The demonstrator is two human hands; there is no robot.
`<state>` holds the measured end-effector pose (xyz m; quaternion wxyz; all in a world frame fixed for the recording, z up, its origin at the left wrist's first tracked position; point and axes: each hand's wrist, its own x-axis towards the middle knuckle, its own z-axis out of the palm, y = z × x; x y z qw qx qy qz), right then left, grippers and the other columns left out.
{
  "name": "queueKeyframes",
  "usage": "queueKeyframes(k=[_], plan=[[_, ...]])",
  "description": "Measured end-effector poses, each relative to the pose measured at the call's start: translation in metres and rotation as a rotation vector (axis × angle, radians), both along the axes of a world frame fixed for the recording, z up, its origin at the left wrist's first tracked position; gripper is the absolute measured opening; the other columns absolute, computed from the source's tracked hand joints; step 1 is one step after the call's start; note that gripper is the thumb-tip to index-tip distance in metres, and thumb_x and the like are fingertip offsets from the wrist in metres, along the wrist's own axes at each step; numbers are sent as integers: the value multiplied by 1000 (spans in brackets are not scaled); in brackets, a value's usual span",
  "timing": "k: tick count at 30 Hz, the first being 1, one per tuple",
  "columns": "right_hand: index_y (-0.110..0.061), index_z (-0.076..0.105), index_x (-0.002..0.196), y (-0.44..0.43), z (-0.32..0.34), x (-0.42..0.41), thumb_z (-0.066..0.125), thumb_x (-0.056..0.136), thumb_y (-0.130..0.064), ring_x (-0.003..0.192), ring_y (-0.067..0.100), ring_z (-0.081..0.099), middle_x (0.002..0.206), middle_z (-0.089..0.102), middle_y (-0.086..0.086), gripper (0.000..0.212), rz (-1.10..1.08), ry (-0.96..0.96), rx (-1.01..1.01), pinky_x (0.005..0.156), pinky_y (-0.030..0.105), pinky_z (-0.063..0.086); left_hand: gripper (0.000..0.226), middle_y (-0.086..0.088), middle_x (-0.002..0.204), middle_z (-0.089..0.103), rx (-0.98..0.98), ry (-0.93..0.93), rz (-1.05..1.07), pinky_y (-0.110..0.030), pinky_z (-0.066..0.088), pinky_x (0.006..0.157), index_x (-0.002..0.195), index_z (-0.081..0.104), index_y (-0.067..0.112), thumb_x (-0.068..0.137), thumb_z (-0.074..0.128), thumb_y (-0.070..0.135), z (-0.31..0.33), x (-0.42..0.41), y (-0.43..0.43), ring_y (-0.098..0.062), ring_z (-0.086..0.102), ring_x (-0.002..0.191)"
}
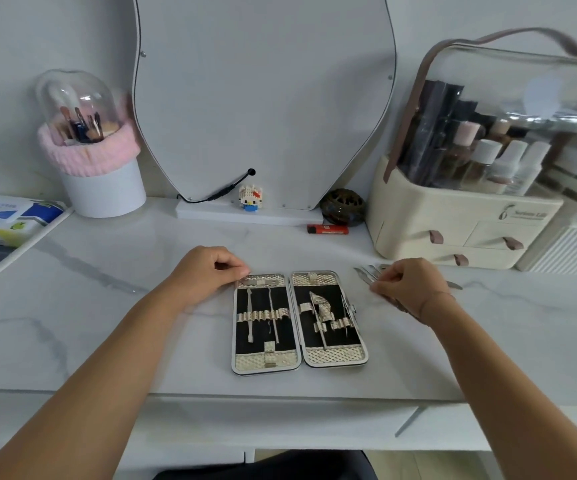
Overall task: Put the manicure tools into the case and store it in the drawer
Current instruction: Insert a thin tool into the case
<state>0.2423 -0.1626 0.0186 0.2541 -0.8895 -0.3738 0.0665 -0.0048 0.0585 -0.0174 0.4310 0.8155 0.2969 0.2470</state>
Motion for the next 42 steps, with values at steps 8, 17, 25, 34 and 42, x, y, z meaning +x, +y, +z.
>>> queueKeyframes(k=[8,17,25,34,42], plan=[[-7,74,70,4,5,5,74,76,-26,61,16,54,71,70,12,19,33,50,-40,55,24,42,7,8,79,72,-28,-3,9,-25,48,80,73,74,24,76,75,18,-1,0,0,-5,63,75],[-9,69,77,5,18,-3,71,79,-10,51,9,52,61,65,4,4,109,471,309,54,17,47,7,13,77,71,-27,4,2,-16,43,72,74,74,24,77,74,17,2,0,-1,2,61,71],[-6,61,105,48,30,-62,64,83,-2,55,9,63,70,69,9,22,396,818,355,56,17,53,6,8,79,73,-23,18,13,-22,48,78,76,73,25,76,75,19,5,-2,-3,-5,64,76],[-9,65,90,98,11,-102,65,84,-5,54,11,64,75,69,14,7,389,834,269,50,18,52,2,9,81,72,50,66,5,-21,46,75,77,72,25,77,74,27,8,-3,-4,-7,64,79],[-9,61,85,115,5,-109,65,83,-3,54,15,64,67,67,12,7,405,783,231,46,19,49,6,11,79,71,66,75,0,-15,45,70,74,69,30,77,74,27,9,-3,-3,-1,62,74]])
